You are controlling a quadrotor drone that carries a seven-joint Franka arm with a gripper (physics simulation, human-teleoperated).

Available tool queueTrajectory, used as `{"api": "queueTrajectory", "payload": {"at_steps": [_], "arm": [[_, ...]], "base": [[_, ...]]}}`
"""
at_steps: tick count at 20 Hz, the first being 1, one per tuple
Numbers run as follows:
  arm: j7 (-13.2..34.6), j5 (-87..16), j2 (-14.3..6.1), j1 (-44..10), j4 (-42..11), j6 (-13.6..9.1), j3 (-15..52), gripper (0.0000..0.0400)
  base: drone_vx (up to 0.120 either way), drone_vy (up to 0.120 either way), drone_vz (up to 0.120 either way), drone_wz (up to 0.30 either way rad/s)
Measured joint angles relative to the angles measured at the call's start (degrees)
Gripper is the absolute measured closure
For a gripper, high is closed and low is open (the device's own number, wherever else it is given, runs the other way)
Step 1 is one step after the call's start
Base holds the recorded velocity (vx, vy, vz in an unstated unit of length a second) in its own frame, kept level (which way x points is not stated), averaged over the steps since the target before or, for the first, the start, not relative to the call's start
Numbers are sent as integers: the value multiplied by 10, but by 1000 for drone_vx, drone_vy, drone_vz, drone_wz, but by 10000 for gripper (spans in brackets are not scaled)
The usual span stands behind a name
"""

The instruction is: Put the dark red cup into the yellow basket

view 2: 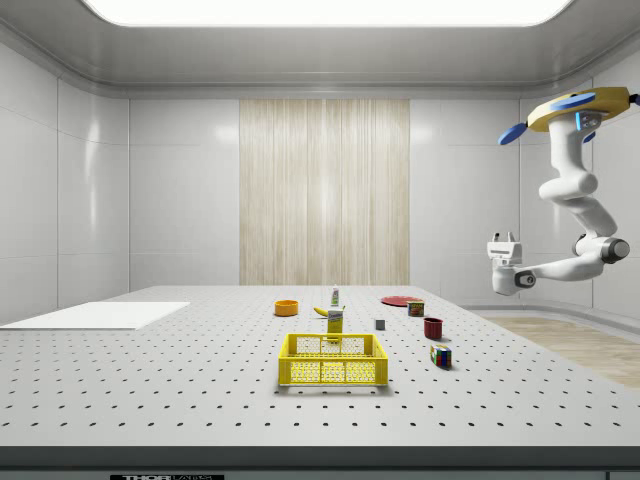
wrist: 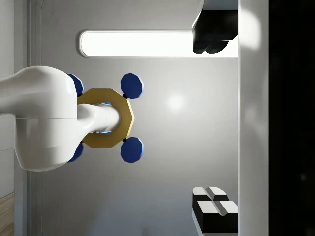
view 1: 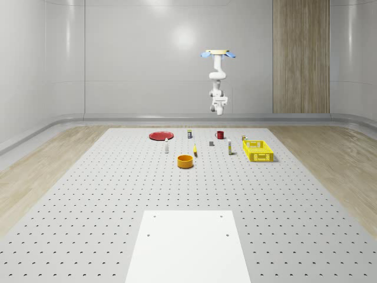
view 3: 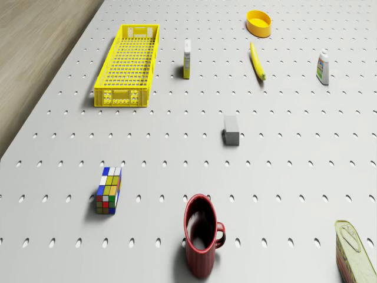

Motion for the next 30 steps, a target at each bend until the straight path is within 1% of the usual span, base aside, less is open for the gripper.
{"api": "queueTrajectory", "payload": {"at_steps": [4,9,16,30], "arm": [[0,0,11,-1,29,-16,0,0],[0,0,17,-1,46,-25,1,0],[-1,1,18,-2,51,-26,1,0],[-1,0,15,-3,49,-21,2,0]], "base": [[120,0,0,0],[120,0,0,0],[120,0,0,0],[120,0,0,0]]}}
